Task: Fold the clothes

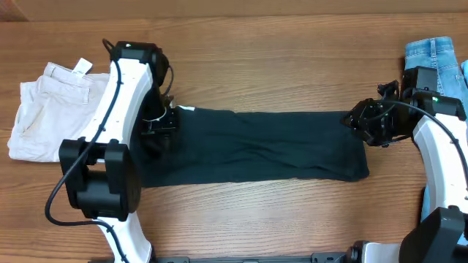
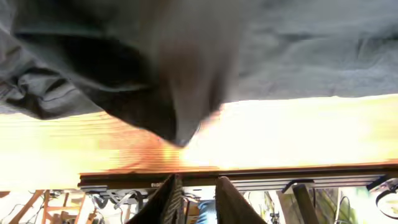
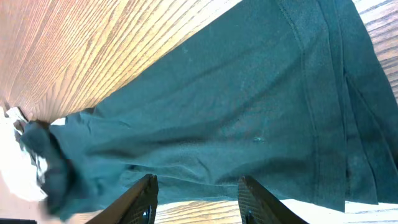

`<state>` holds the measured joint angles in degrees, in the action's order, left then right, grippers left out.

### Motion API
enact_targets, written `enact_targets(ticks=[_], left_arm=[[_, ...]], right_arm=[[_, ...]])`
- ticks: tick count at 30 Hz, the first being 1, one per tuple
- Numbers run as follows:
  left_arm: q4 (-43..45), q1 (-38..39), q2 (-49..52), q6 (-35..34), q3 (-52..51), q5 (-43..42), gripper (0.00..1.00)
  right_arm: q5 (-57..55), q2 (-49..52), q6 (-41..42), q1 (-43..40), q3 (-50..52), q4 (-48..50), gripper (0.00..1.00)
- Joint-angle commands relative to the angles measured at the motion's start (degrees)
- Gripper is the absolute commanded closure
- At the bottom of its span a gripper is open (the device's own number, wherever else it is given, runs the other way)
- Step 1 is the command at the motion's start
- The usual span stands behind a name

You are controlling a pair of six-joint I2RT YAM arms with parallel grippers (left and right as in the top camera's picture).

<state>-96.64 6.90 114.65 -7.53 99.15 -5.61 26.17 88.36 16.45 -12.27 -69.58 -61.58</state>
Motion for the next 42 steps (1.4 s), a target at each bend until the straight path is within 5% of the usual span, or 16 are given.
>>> enact_targets(ticks=[1, 2, 3, 6, 8, 9, 17, 29, 30, 32, 42], left_arm=[[-0.22, 0.63, -1.36, -1.09, 0.00, 1.36, 0.78], [-0.22, 0.63, -1.36, -2.91, 0.00, 3.82, 0.77], [-0.22, 0.37, -1.49, -5.55, 0.00, 8.15, 0.62], [1.40, -1.81, -1.75, -10.71, 0.02, 17.18, 0.45], [7.52, -4.59, -1.66, -10.51, -0.02, 17.51, 0.18], [11.41, -5.99, -1.51, -8.46, -0.04, 14.86, 0.14], [33.55, -11.06, -1.49, 2.49, -7.23, 3.58, 0.09], [62.73, -11.15, -1.49, 6.38, -23.52, -2.36, 0.37], [63.76, -11.15, -1.49, 6.80, -23.82, -2.36, 0.45], [63.71, -11.04, -1.51, 7.52, -24.09, -3.80, 0.96], [41.68, -13.38, -2.08, 5.81, -12.79, -4.76, 0.94]], right_arm=[[0.46, -0.17, -0.39, 0.33, -0.61, 0.15, 0.54], [0.48, -0.15, -0.39, 0.33, -0.61, 0.15, 0.54], [0.46, -0.17, -0.42, 0.33, -0.61, 0.15, 0.54], [0.44, -0.17, -0.42, 0.33, -0.61, 0.20, 0.54], [0.44, -0.17, -0.39, 0.33, -0.61, 0.48, 0.53], [0.44, -0.15, -0.39, 0.33, -0.59, 0.68, 0.53], [-1.27, -0.15, -0.39, 0.33, -0.50, 0.81, 0.53], [-1.20, -0.17, 1.55, 0.33, -0.50, -0.52, 0.50], [-1.20, -0.15, 1.55, 0.33, -0.50, -0.74, 0.50], [-1.20, -0.15, 1.55, 0.33, -0.50, -1.31, 0.50], [-1.25, -0.15, 1.53, 0.33, -0.50, -1.18, 0.50]])
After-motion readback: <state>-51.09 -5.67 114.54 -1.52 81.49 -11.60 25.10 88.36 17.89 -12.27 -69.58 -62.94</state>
